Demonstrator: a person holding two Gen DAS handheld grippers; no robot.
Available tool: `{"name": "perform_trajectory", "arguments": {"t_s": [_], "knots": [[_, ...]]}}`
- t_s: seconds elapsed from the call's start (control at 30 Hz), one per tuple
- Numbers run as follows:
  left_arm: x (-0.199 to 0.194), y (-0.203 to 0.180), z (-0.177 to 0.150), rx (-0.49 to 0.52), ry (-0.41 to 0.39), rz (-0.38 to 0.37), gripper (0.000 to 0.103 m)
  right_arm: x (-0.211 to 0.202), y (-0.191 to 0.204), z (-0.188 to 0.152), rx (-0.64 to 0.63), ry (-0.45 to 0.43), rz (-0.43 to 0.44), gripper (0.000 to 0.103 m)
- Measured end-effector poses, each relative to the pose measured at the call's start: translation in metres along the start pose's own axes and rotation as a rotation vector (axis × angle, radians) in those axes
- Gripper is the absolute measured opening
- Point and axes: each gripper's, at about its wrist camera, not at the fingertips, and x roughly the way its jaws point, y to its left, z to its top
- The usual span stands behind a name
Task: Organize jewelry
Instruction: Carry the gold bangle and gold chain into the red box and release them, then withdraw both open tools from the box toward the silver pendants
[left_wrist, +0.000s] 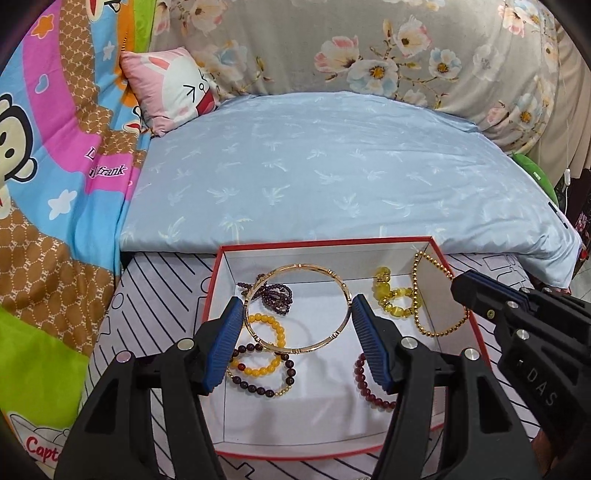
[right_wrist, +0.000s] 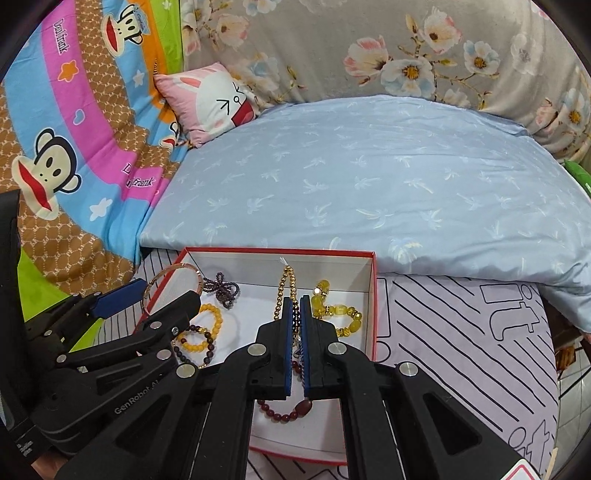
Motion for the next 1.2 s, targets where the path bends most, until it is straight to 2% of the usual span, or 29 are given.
{"name": "perform_trajectory", "arguments": {"t_s": [0.6,0.7,0.83,1.2], "knots": [[0.039,0.0,-0.002,-0.013,0.053,0.014,0.058,0.037,0.002,-0.008,-0.004,0.062,-0.023,0.004],[0.043,0.003,-0.003,-0.034,0.075,0.007,0.058,0.036,0.005,-0.009,-0.014,0.054,-0.04,0.01],[0.041,0.003,-0.006,-0.037,0.073,0.026,0.058,0.032,0.006,-0.012,-0.007,0.049,-0.038,0.02],[0.02,0.0,-0.004,-0.041,0.049,0.019,0.058,0.011,0.013,-0.016,-0.016,0.028,-0.04,0.02]]}}
